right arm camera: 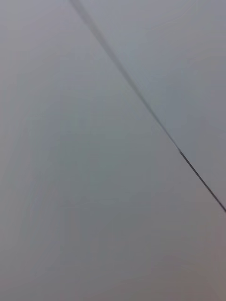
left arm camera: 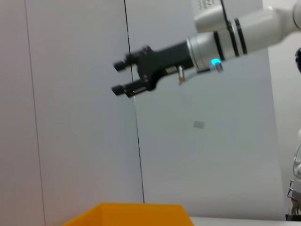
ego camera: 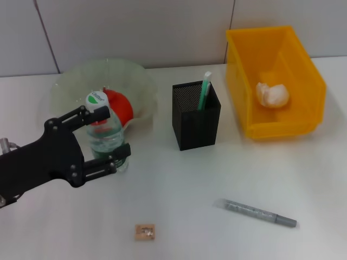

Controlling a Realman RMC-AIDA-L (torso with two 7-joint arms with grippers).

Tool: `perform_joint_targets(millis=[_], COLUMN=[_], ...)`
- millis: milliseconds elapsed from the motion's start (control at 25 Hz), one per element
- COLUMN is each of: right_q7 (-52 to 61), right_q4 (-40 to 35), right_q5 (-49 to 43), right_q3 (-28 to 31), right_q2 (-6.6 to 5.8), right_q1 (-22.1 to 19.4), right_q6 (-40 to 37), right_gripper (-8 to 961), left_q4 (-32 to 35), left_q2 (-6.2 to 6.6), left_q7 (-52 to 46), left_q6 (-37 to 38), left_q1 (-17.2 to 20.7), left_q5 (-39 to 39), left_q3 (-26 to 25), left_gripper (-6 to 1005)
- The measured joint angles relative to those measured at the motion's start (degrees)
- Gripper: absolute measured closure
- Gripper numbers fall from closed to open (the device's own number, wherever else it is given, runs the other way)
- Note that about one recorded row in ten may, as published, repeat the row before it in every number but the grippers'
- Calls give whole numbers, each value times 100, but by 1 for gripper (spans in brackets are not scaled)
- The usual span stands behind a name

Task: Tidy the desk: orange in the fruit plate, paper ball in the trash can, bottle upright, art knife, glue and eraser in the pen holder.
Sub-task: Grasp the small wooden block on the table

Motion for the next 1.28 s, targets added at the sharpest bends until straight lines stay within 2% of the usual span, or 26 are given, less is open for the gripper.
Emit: perform_joint_targets(millis=[280,520,680,880,1040,1160,1280], right_q7=[-385,-1999,-3395,-4640,-5390,-5730,-5913], right_q4=[57,-283,-790,-1481,-2386,-3064,-3546], right_q5=[3073,5754,7351,8596,9484,9729,9728], right_q3=[526,953,1299,1833,2482,2993,3325], right_q2=[-28,-11,3,10,5,-1,-2], right_q1=[-1021,-1647,-1968,-2146,-2136,-2047,-2020], right_q6=[374,-71,-714,-1884,-3017,-3735,-4092], right_gripper=[207,203,201,197,195,193,191], left_q4=[1,-6,-9,-18,-31,-72,-82], left_q2=[-62,-84,-109,-116,-114,-113,-113], left_q7=[-18,-103,-147,-209,-256,-257,-257], left_q6=[16,78,101,117,123,131,155], left_q1=[-111,-252,-306,-344,-351,-358,-362], left_q5=[-6,-5,-5,-6,-8,-10,-12], left_q3=[-4,44,54,56,56,56,54], left_gripper=[203,203,203,203,203,203,203])
